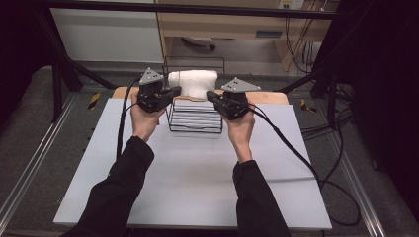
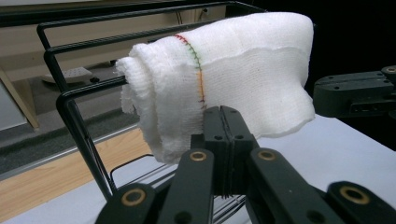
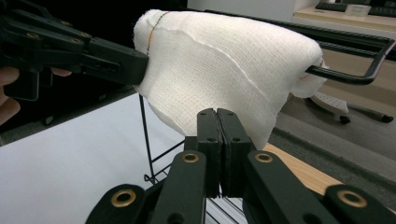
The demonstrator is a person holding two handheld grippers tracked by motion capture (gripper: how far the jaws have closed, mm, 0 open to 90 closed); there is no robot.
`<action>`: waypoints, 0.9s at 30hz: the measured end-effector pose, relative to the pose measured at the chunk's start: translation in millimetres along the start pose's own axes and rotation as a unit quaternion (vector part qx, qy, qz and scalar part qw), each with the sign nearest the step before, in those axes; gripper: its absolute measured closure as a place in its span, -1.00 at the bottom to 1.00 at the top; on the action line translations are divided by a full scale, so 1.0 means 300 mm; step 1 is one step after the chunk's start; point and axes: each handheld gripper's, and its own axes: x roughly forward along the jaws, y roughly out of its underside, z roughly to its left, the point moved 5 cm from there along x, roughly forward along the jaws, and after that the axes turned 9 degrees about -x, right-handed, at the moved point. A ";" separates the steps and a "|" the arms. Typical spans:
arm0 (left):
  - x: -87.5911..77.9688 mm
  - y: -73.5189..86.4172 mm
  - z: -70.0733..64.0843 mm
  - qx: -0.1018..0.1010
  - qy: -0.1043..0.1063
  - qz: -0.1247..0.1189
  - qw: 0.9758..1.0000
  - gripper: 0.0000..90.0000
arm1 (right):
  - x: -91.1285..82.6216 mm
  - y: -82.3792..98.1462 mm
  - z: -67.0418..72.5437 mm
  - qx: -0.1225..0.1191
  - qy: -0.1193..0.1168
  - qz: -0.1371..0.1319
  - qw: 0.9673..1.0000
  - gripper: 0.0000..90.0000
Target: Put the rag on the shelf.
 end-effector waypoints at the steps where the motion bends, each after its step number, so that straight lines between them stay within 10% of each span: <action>1: -0.002 0.001 0.000 0.001 0.000 -0.002 1.000 0.98 | -0.002 -0.001 0.001 0.001 -0.001 -0.002 1.000 0.94; 11: -0.082 0.030 0.009 0.008 0.007 -0.002 1.000 0.86 | -0.084 -0.031 0.013 0.000 -0.017 -0.022 1.000 0.35; 27: -0.191 0.258 0.102 0.003 0.012 0.045 0.999 -0.28 | -0.170 0.103 0.015 0.045 -0.061 0.030 0.997 -0.74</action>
